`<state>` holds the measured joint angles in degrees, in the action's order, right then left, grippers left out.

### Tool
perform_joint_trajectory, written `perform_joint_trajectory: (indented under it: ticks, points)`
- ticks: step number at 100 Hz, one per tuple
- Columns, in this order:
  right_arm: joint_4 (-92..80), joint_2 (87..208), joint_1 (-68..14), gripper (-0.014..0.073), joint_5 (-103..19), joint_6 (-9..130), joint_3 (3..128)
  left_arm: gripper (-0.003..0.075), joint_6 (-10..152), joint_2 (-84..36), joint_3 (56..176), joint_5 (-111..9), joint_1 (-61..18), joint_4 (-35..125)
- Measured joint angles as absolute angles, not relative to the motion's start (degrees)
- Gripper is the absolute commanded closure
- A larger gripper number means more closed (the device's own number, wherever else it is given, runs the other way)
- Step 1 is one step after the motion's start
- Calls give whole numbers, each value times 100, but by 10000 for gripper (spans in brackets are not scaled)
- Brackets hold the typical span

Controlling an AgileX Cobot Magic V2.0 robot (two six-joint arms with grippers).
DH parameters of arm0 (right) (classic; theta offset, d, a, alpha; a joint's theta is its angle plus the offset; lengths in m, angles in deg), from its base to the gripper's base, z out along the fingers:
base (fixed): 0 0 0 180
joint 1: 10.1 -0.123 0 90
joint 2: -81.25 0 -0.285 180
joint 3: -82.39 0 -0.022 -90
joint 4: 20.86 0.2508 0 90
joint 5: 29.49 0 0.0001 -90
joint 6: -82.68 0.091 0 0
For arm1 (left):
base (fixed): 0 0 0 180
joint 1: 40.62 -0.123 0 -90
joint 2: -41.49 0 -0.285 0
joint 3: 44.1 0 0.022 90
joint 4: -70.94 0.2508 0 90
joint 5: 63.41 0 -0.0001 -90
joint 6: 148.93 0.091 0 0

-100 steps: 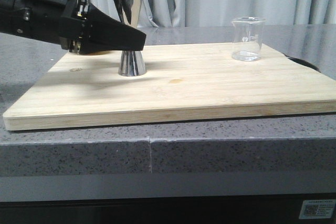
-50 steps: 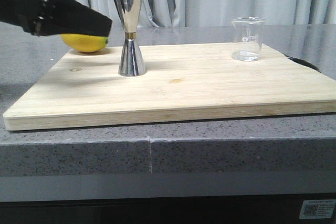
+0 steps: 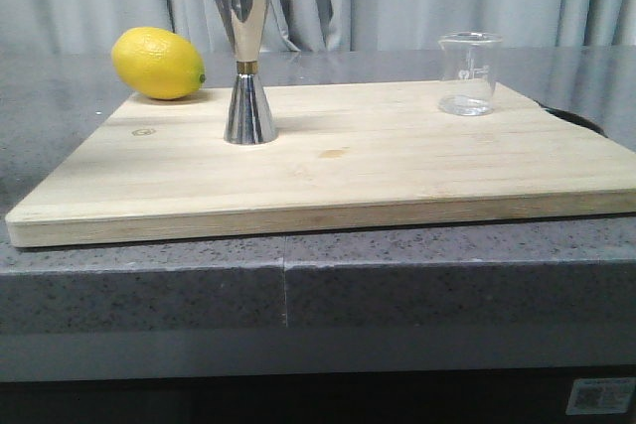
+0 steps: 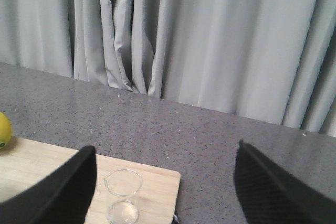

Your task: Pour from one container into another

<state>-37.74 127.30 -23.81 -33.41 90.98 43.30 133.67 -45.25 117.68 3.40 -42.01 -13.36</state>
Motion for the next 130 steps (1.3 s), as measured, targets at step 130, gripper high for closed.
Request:
perform_joint_trajectory:
  ticks: [130]
  points:
    - [-4118, 11139, -991, 99, -5641, 9098, 4819, 269, 11588, 638, 8644, -5014, -5168, -1284]
